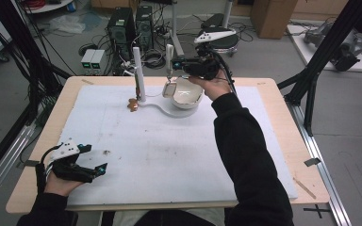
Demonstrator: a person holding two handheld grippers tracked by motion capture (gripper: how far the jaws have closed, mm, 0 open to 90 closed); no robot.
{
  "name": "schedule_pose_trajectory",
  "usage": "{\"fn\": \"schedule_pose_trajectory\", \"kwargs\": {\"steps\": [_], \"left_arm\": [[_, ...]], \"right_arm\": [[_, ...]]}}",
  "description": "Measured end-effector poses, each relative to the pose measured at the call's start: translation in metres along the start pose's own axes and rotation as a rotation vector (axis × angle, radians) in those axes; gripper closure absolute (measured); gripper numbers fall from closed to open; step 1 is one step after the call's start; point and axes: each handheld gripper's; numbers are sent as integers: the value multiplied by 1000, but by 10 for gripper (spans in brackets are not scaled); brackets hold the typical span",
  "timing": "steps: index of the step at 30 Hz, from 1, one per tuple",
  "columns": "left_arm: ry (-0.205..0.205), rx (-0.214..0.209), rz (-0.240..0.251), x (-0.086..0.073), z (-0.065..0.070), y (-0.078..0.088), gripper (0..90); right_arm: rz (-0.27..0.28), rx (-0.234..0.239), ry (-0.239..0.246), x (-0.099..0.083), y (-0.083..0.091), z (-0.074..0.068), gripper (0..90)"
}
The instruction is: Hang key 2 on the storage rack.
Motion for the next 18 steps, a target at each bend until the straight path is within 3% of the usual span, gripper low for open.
{"fn": "schedule_pose_trajectory", "kwargs": {"steps": [11,18], "left_arm": [[2,-4,4,-1,-1,1,17],[3,-3,4,-1,-2,1,17]], "right_arm": [[-9,57,23,15,-28,-21,870],[-15,80,16,22,-45,-25,870]]}}
Point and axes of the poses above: each handheld gripper's, and its own axes: y roughly backward along the jaws, x roughly out of its top, z roughly to its right, and after that the axes turned 15 degrees about -y, right-handed
